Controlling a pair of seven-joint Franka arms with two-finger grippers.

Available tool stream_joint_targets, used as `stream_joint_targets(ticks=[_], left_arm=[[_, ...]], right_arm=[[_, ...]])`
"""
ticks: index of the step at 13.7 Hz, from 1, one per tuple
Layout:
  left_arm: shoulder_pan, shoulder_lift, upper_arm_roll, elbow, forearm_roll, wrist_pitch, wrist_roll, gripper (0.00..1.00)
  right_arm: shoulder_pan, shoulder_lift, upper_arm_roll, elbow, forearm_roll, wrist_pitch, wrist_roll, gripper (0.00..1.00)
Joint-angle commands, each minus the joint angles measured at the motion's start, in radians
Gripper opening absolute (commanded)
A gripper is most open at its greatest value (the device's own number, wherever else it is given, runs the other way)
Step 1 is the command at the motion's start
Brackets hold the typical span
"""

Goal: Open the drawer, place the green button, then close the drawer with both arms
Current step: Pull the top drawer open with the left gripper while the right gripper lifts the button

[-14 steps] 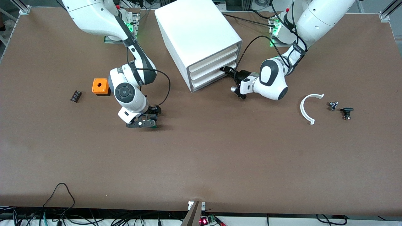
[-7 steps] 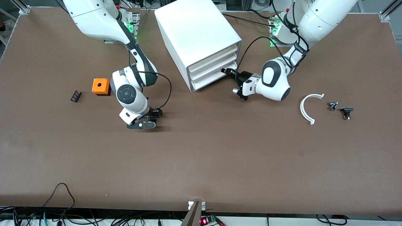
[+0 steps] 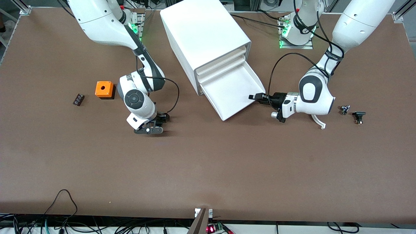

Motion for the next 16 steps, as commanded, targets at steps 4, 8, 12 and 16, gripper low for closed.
stream_joint_targets(ticks=[4,8,12,16], left_arm=[[0.111,-0.140,0.010,-0.029,-0.006,0.044,-0.032,1.00],[0.148,-0.241,0.009,-0.013,-0.006,0.073,-0.021,1.00],[0.178,-0.385,0.018,0.076,0.338,0.065,-0.032,1.00],[0.169,-0.447,0.119,0.327,0.694,-0.198,-0.038,1.00]], right_arm=[[0.019,0.006,-0.003,0.000,0.007,0.019,0.005,0.54],[0.019,0.003,-0.003,0.017,0.002,0.017,-0.011,0.41],[0.018,-0.019,-0.004,0.046,0.001,0.011,-0.018,0.39],[0.016,-0.060,-0.011,0.089,-0.006,-0.027,-0.035,0.39]])
